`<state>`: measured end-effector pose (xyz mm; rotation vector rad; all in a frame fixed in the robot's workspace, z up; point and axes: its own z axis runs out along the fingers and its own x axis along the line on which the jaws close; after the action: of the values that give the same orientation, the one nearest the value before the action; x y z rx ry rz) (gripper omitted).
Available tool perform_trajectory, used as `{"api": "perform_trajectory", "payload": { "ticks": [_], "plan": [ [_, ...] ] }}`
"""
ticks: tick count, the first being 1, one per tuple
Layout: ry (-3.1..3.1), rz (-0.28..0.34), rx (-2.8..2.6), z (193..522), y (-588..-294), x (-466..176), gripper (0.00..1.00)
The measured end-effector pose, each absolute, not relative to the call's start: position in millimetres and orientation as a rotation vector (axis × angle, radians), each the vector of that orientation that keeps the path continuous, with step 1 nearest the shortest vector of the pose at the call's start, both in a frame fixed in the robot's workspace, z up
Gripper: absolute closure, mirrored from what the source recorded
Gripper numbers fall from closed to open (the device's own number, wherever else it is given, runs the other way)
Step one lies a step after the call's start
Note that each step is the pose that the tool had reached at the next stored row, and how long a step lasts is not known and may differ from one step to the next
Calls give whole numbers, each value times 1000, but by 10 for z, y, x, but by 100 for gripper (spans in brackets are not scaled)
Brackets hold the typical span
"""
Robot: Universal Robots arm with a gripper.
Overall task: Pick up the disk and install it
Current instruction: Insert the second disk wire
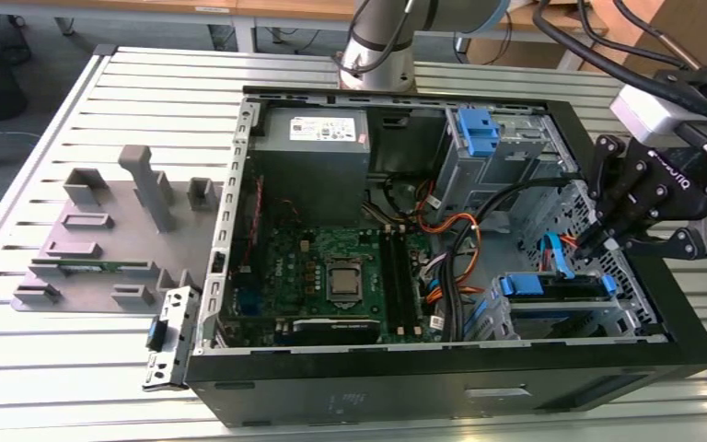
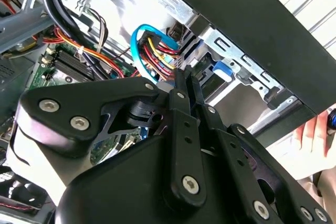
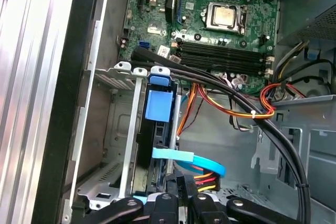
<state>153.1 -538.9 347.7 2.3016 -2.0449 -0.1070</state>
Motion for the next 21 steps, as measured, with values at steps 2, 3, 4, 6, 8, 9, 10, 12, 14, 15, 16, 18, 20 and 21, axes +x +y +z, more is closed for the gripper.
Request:
{"api": "perform_trajectory", "payload": {
  "ticks": [2, 3, 4, 6, 8, 9, 10, 12, 14, 15, 16, 18, 20, 21],
  "plan": [
    [-2047, -102, 2302, 3474, -5396, 1520, 84],
    [-2049, -97, 2304, 3473, -5399, 1511, 84],
    [-2051, -91, 2306, 3471, -5402, 1502, 84],
    [-2057, -74, 2313, 3463, -5409, 1480, 84],
    [-2065, -54, 2322, 3457, -5418, 1459, 84],
    [-2068, -46, 2326, 3454, -5422, 1449, 84],
    [-2071, -38, 2329, 3452, -5427, 1440, 84],
    [-2076, -26, 2334, 3448, -5433, 1421, 84],
    [-2078, -23, 2334, 3444, -5439, 1407, 84],
    [-2080, -23, 2332, 3441, -5444, 1402, 84],
    [-2083, -23, 2329, 3439, -5448, 1397, 84],
    [-2089, -22, 2324, 3435, -5456, 1389, 84],
    [-2096, -20, 2319, 3430, -5462, 1381, 84],
    [-2100, -19, 2316, 3426, -5466, 1377, 84]
  ]
}}
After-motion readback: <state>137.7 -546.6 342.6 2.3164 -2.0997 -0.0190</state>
